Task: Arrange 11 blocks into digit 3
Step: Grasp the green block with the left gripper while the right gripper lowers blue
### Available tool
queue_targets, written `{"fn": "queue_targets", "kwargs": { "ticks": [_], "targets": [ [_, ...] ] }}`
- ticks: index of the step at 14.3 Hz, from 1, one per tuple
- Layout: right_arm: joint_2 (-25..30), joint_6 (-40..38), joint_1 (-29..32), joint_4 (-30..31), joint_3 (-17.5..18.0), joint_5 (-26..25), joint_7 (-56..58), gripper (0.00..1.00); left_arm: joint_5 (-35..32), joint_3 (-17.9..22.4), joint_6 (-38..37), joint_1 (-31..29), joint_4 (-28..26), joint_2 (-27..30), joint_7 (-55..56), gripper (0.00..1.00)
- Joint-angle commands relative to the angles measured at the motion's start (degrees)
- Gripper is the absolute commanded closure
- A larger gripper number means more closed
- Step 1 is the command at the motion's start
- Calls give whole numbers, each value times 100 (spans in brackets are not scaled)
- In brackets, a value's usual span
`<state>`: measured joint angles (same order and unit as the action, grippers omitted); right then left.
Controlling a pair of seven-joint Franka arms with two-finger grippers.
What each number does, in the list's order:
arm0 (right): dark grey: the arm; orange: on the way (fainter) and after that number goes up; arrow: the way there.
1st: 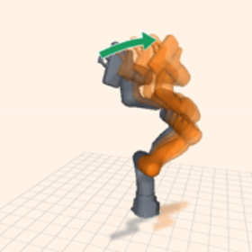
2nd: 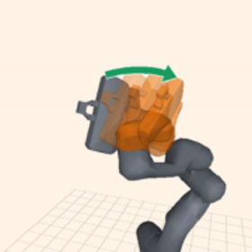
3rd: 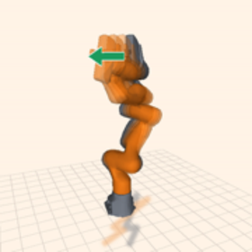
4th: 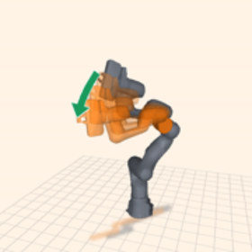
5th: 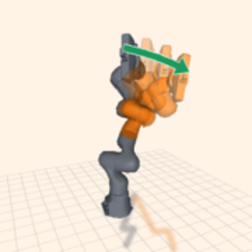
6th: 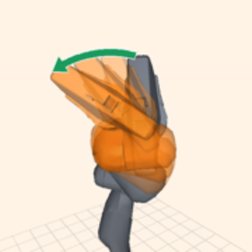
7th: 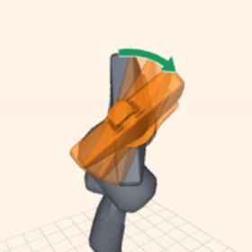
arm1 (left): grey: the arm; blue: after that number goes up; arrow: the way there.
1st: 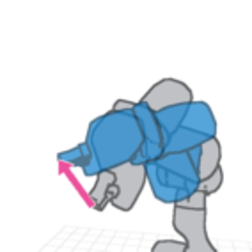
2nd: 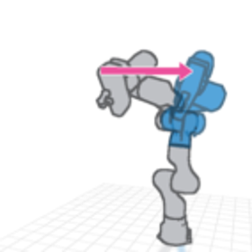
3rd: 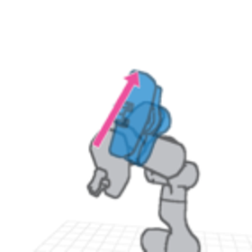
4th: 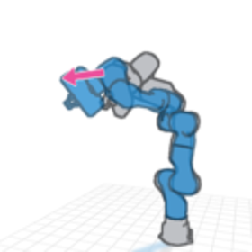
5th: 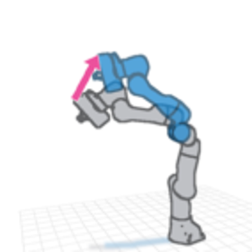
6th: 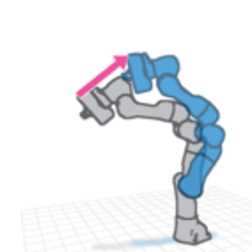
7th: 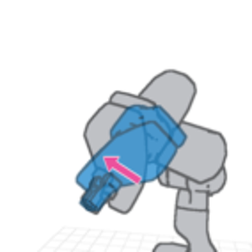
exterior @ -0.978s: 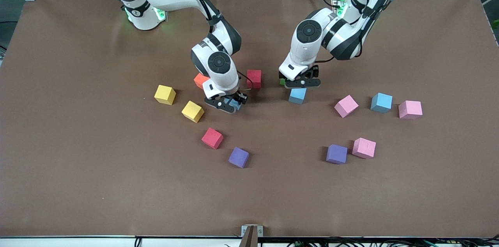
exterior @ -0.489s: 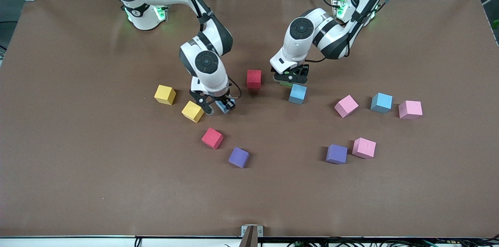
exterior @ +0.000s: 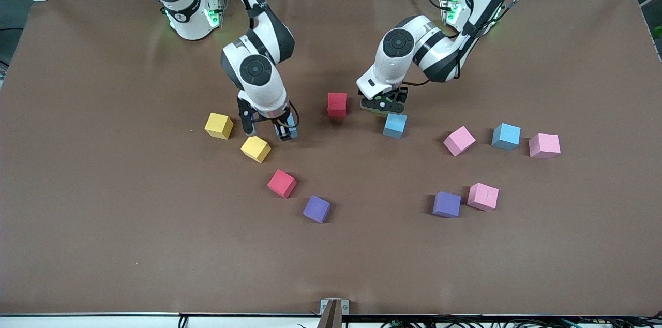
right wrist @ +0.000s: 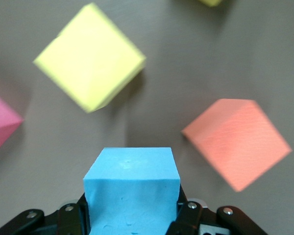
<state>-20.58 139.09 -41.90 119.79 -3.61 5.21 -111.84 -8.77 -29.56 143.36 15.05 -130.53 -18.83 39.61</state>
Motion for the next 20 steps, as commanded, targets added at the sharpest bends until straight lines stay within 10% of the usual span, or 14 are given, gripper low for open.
{"fn": "queue_targets", "kwargs": {
  "ticks": [1,4,15,20],
  "targets": [
    [511,363,-55,809,53,-64,-1020,100,77,-41,7,-256,-236,90,-50,4],
    [389,530,-239,792,70,15,-1603,100,112,-41,16,-231,-236,2,133,7],
    [-279,1208,-960,396,97,323,-2395,100,375,-182,7,-213,-53,19,1345,65],
    [-526,1225,-1145,220,97,323,-2527,100,543,-191,-10,-222,299,2,3162,66]
  ]
}}
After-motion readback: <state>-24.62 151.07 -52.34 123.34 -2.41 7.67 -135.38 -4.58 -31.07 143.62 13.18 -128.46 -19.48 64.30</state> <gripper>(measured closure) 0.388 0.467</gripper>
